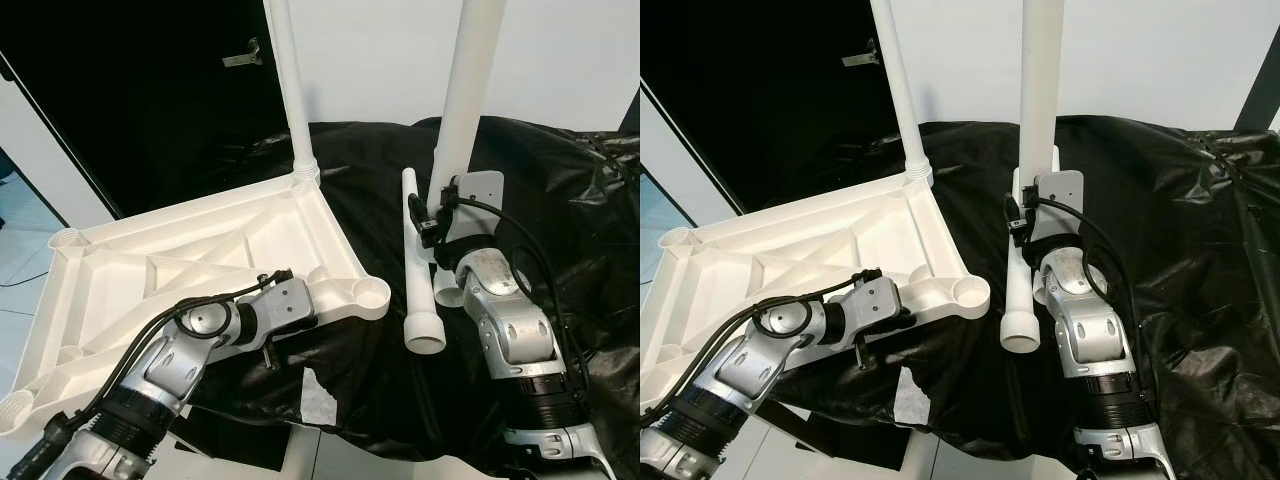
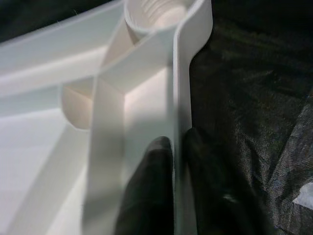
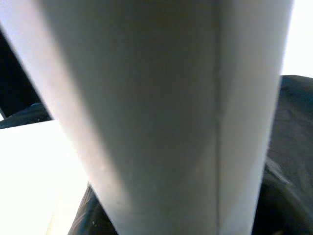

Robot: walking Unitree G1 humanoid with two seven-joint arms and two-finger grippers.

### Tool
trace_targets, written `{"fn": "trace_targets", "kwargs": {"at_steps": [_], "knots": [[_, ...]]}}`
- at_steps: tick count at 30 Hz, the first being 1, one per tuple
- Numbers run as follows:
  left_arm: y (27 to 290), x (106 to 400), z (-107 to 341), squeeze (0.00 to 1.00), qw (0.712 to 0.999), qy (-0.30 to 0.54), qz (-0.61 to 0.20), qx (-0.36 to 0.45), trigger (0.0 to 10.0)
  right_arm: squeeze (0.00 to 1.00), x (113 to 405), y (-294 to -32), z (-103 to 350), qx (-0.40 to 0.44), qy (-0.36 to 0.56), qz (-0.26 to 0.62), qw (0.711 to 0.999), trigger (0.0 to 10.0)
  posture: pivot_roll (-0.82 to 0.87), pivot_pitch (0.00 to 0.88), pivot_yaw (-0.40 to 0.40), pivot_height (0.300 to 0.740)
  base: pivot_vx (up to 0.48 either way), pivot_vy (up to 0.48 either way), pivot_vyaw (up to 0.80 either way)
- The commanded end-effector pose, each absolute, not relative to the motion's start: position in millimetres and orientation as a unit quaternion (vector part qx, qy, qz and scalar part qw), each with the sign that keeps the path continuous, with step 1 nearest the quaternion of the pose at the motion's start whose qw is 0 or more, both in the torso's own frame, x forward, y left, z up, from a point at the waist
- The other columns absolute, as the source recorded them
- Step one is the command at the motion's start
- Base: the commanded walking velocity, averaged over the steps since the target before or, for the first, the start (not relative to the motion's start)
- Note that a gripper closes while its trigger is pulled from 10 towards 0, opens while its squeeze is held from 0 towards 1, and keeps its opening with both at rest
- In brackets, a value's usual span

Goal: Building children table

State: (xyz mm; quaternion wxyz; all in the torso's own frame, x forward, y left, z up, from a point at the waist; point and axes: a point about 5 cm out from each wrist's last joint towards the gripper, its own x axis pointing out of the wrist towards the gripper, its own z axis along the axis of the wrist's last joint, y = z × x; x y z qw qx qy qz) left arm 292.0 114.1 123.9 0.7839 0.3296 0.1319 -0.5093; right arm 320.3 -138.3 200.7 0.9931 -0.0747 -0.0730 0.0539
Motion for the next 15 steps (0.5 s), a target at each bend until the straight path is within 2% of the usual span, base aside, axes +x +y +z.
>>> {"fn": "trace_targets", "kwargs": {"at_steps": [1, 2, 3, 4, 7, 8, 9, 15], "knots": [[117.0, 293.0, 121.3, 1.0, 0.782, 0.142, -0.505, 0.337, 10.0, 0.0, 318.7, -135.4, 202.8, -0.074, -0.085, 0.057, 0.992, 10.0, -0.03, 0.0, 0.124, 0.74, 0.0, 0.0, 0.0], [117.0, 293.0, 121.3, 1.0, 0.782, 0.142, -0.505, 0.337, 10.0, 0.0, 318.7, -135.4, 202.8, -0.074, -0.085, 0.057, 0.992, 10.0, -0.03, 0.0, 0.124, 0.74, 0.0, 0.0, 0.0], [116.7, 293.4, 121.8, 0.05, 0.778, 0.139, -0.508, 0.343, 10.0, 0.0, 318.7, -135.6, 203.0, -0.074, -0.086, 0.056, 0.992, 10.0, -0.03, 0.0, 0.124, 0.74, 0.0, 0.0, 0.0], [116.7, 294.0, 121.9, 0.0, 0.777, 0.137, -0.508, 0.346, 10.0, 0.0, 318.8, -135.6, 203.3, -0.074, -0.086, 0.056, 0.992, 10.0, -0.03, 0.0, 0.126, 0.74, 0.0, 0.0, 0.0], [116.6, 295.2, 122.2, 0.0, 0.775, 0.136, -0.508, 0.349, 10.0, 0.0, 318.8, -135.5, 204.0, -0.074, -0.088, 0.055, 0.992, 10.0, -0.03, 0.0, 0.128, 0.74, 0.0, 0.0, 0.0], [116.1, 295.8, 122.7, 0.0, 0.776, 0.134, -0.508, 0.348, 6.0, 0.0, 318.6, -135.4, 204.2, -0.073, -0.088, 0.055, 0.992, 10.0, -0.03, 0.0, 0.128, 0.74, 0.0, 0.0, 0.0], [115.0, 296.3, 123.6, 0.0, 0.776, 0.133, -0.511, 0.346, 0.0, 0.0, 318.4, -135.5, 204.6, -0.073, -0.09, 0.055, 0.992, 10.0, -0.03, 0.0, 0.128, 0.74, 0.0, 0.0, 0.0], [107.7, 296.2, 124.6, 0.0, 0.767, 0.127, -0.526, 0.345, 0.0, 0.0, 318.6, -135.4, 206.1, -0.07, -0.093, 0.055, 0.992, 10.0, -0.03, 0.0, 0.127, 0.74, 0.0, 0.0, 0.0]]}}
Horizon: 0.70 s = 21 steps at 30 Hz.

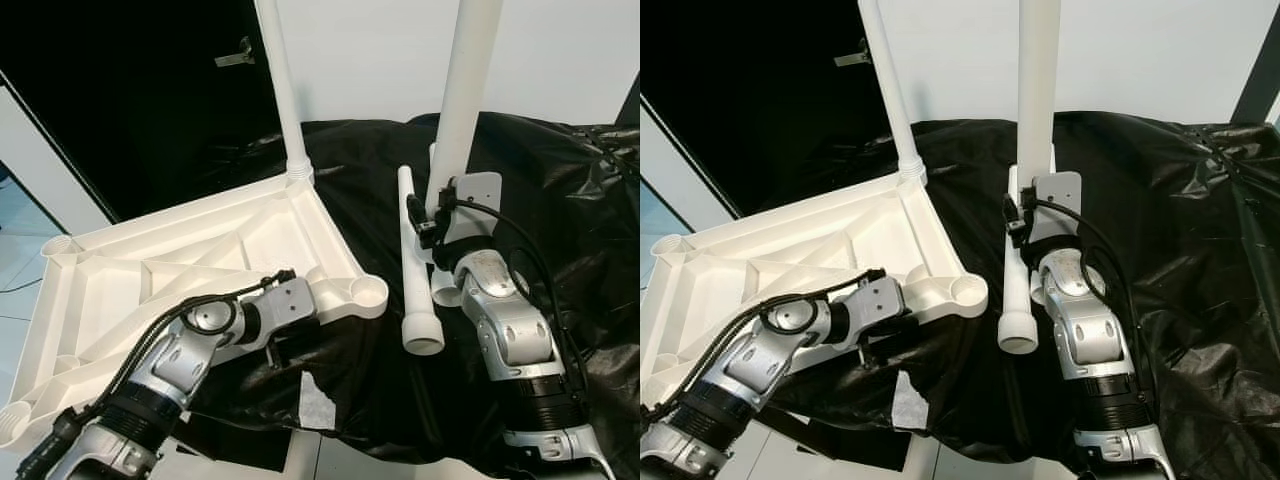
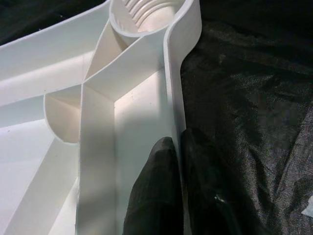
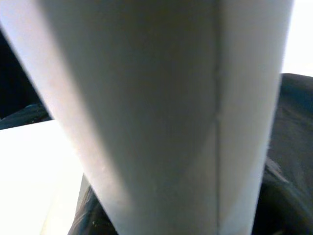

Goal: Building children table

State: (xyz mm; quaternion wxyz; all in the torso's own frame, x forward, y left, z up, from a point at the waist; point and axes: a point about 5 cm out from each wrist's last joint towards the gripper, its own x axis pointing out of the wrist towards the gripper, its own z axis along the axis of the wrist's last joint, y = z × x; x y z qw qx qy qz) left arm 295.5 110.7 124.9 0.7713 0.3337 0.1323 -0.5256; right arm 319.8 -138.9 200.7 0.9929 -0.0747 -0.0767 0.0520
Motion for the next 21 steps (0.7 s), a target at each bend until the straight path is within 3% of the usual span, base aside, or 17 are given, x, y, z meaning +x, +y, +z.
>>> {"fn": "trace_targets", "kwargs": {"at_steps": [1, 4, 5, 6, 7, 8, 14, 21], "knots": [[107.7, 296.2, 124.6, 0.0, 0.767, 0.127, -0.526, 0.345, 0.0, 0.0, 318.6, -135.4, 206.1, -0.07, -0.093, 0.055, 0.992, 10.0, -0.03, 0.0, 0.127, 0.74, 0.0, 0.0, 0.0], [100.0, 295.7, 124.2, 0.0, 0.762, 0.12, -0.534, 0.347, 0.0, 0.0, 318.6, -133.5, 207.0, -0.066, -0.095, 0.058, 0.992, 10.0, -0.03, 0.0, 0.128, 0.74, 0.0, 0.0, 0.0], [95.7, 295.9, 124.1, 0.0, 0.762, 0.117, -0.535, 0.346, 0.7, 0.0, 318.4, -132.1, 207.1, -0.064, -0.096, 0.06, 0.992, 10.0, -0.03, 0.0, 0.127, 0.74, 0.0, 0.0, 0.0], [89.7, 295.2, 124.7, 0.0, 0.76, 0.111, -0.54, 0.344, 2.2, 0.0, 318.1, -129.9, 207.5, -0.061, -0.099, 0.062, 0.991, 10.0, -0.03, 0.0, 0.125, 0.74, 0.0, 0.0, 0.0], [84.5, 295.3, 125.3, 0.0, 0.76, 0.106, -0.542, 0.343, 7.8, 0.0, 318.0, -127.5, 207.9, -0.057, -0.1, 0.067, 0.991, 10.0, -0.03, 0.0, 0.123, 0.74, 0.0, 0.0, 0.0], [80.4, 294.9, 125.2, 0.0, 0.76, 0.103, -0.544, 0.342, 10.0, 0.0, 317.7, -124.7, 207.9, -0.051, -0.099, 0.073, 0.991, 10.0, -0.03, 0.0, 0.124, 0.74, 0.0, 0.0, 0.0], [68.4, 297.0, 124.8, 0.0, 0.769, 0.104, -0.534, 0.335, 10.0, 0.0, 314.3, -105.8, 207.8, -0.04, -0.096, 0.116, 0.988, 10.0, -0.03, 0.0, 0.122, 0.74, 0.0, 0.0, 0.0], [78.6, 306.7, 119.6, 0.0, 0.781, 0.131, -0.493, 0.359, 10.0, 0.0, 305.2, -87.6, 199.3, -0.016, -0.08, 0.153, 0.985, 10.0, -0.02, 0.0, 0.112, 0.74, 0.0, 0.0, 0.0]]}}
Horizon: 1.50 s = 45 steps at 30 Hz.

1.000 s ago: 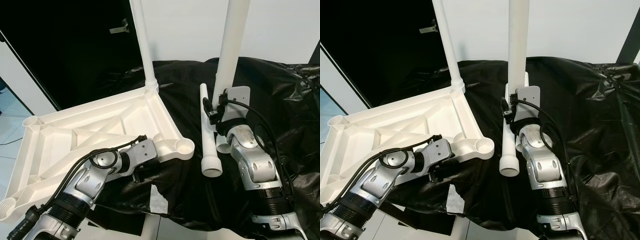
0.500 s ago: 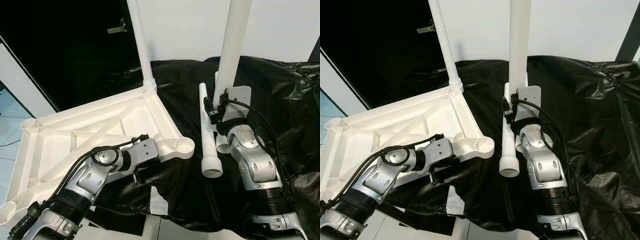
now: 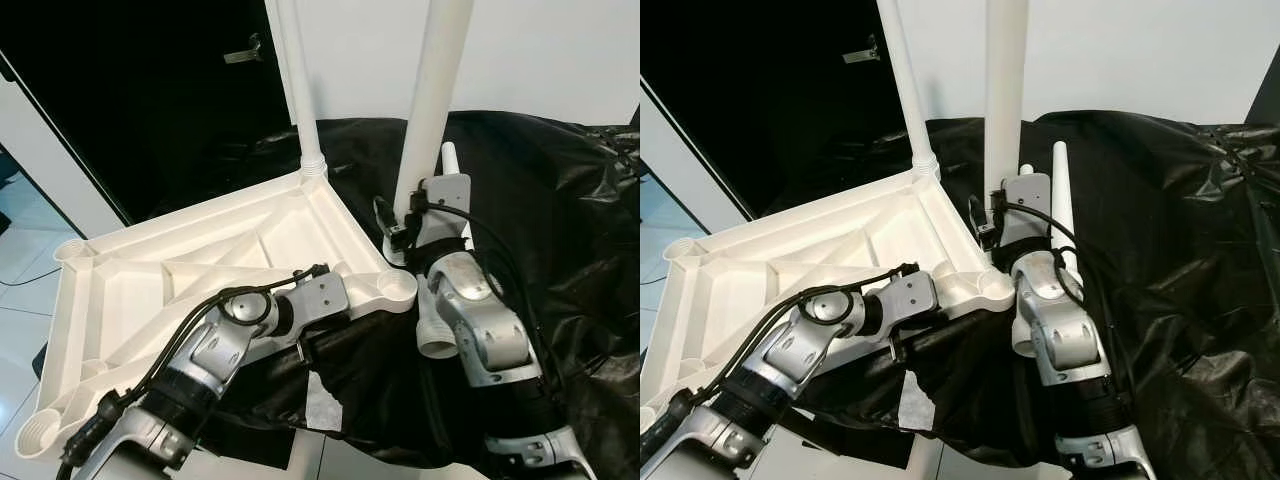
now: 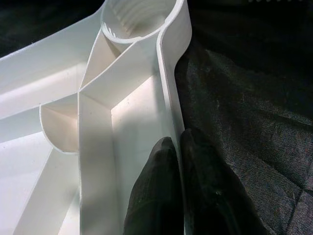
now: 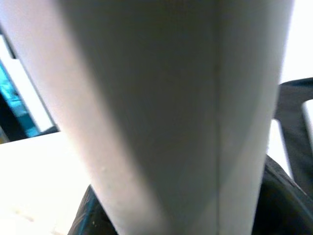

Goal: Building children table

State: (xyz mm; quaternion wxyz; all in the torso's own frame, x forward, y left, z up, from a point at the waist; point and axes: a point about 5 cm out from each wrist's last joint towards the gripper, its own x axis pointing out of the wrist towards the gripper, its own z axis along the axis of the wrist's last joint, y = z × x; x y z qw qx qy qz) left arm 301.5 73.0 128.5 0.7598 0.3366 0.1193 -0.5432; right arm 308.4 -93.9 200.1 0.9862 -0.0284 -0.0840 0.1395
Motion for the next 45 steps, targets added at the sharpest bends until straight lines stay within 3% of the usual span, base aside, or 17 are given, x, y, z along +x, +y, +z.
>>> {"fn": "trace_targets", "kwargs": {"at_steps": [1, 10, 20, 21, 23, 24, 25, 38, 45], "knots": [[78.6, 306.7, 119.6, 0.0, 0.781, 0.131, -0.493, 0.359, 10.0, 0.0, 305.2, -87.6, 199.3, -0.016, -0.08, 0.153, 0.985, 10.0, -0.02, 0.0, 0.112, 0.74, 0.0, 0.0, 0.0], [85.7, 310.4, 122.5, 0.0, 0.785, 0.127, -0.48, 0.37, 10.0, 0.0, 294.4, -100.3, 156.3, 0.066, 0.01, 0.107, 0.992, 10.0, -0.02, 0.0, 0.107, 0.74, 0.0, 0.0, 0.0], [89.4, 312.5, 124.3, 0.0, 0.789, 0.133, -0.477, 0.365, 10.0, 0.0, 298.9, -119.1, 141.5, 0.078, 0.043, 0.06, 0.994, 10.0, -0.02, 0.0, 0.11, 0.74, 0.0, 0.0, 0.0], [90.3, 312.8, 124.9, 0.73, 0.789, 0.135, -0.476, 0.364, 10.0, 0.0, 301.2, -120.6, 142.2, 0.076, 0.043, 0.058, 0.994, 10.0, -0.01, 0.0, 0.11, 0.74, 0.0, 0.0, 0.0], [90.9, 312.8, 125.1, 0.73, 0.789, 0.136, -0.475, 0.364, 10.0, 0.0, 302.4, -121.5, 142.7, 0.075, 0.043, 0.057, 0.995, 10.0, -0.01, 0.0, 0.111, 0.74, 0.0, 0.0, 0.0], [91.8, 312.7, 124.6, 1.0, 0.789, 0.139, -0.474, 0.364, 10.0, 0.0, 303.4, -121.9, 143.4, 0.076, 0.042, 0.057, 0.995, 10.0, -0.01, 0.0, 0.11, 0.74, 0.0, 0.0, 0.0], [94.3, 312.8, 124.5, 0.03, 0.789, 0.142, -0.471, 0.369, 10.0, 0.0, 305.9, -122.4, 145.4, 0.075, 0.038, 0.059, 0.995, 10.0, -0.01, 0.0, 0.105, 0.74, 0.0, 0.0, 0.0], [104.8, 310.0, 123.9, 0.0, 0.787, 0.152, -0.464, 0.377, 10.0, 0.0, 310.1, -112.8, 145.3, 0.056, 0.037, 0.083, 0.994, 10.0, 0.0, 0.0, 0.094, 0.74, 0.0, 0.0, 0.0], [105.6, 309.7, 128.0, 0.0, 0.799, 0.149, -0.462, 0.354, 10.0, 0.0, 301.0, -102.8, 130.4, -0.033, 0.046, 0.125, 0.991, 10.0, 0.0, 0.0, 0.091, 0.74, 0.0, 0.0, 0.0]]}}
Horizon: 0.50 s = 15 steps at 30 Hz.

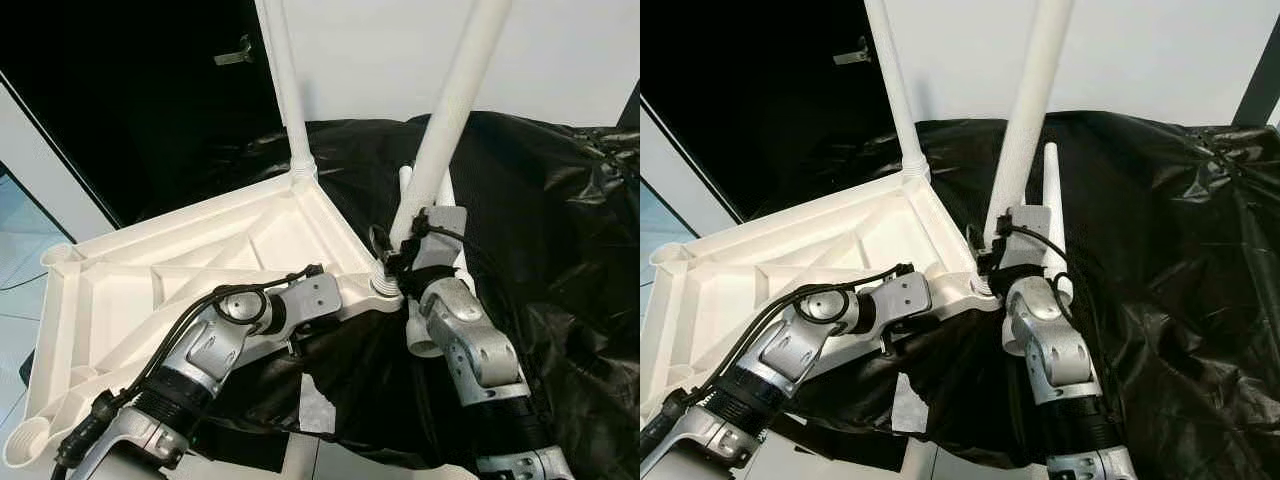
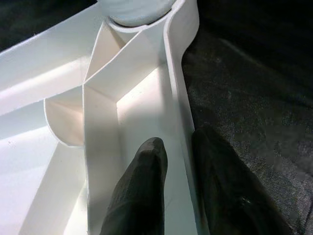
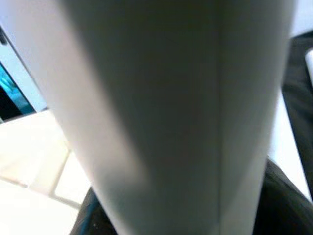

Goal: Building children table

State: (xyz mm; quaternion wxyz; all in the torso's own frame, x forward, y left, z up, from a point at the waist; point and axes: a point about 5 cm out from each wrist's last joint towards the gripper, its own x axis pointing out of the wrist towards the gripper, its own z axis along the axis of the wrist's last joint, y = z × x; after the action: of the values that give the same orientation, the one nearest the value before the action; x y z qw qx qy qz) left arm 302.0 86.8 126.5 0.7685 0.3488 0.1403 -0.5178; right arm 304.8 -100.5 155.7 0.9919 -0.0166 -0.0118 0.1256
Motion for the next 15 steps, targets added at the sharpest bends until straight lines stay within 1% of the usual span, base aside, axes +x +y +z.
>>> {"fn": "trace_targets", "kwargs": {"at_steps": [1, 5, 11, 15], "knots": [[105.6, 309.8, 128.5, 0.0, 0.801, 0.149, -0.463, 0.35, 10.0, 0.0, 299.7, -102.1, 127.7, -0.035, 0.05, 0.13, 0.99, 10.0, 0.0, 0.0, 0.091, 0.74, 0.0, 0.0, 0.0], [105.4, 309.3, 129.0, 0.0, 0.799, 0.148, -0.464, 0.352, 10.0, 0.0, 297.9, -101.6, 123.2, -0.036, 0.055, 0.133, 0.989, 10.0, 0.0, 0.0, 0.092, 0.74, 0.0, 0.0, 0.0], [108.2, 308.9, 128.4, 0.0, 0.796, 0.151, -0.464, 0.359, 10.0, 0.0, 296.2, -100.9, 118.7, -0.01, 0.071, 0.132, 0.989, 10.0, -0.01, 0.0, 0.095, 0.74, 0.0, 0.0, 0.0], [109.7, 307.8, 126.9, 0.0, 0.793, 0.154, -0.464, 0.364, 10.0, 0.0, 295.9, -103.3, 117.1, -0.025, 0.068, 0.131, 0.989, 10.0, -0.01, 0.0, 0.095, 0.74, 0.0, 0.0, 0.0]]}}
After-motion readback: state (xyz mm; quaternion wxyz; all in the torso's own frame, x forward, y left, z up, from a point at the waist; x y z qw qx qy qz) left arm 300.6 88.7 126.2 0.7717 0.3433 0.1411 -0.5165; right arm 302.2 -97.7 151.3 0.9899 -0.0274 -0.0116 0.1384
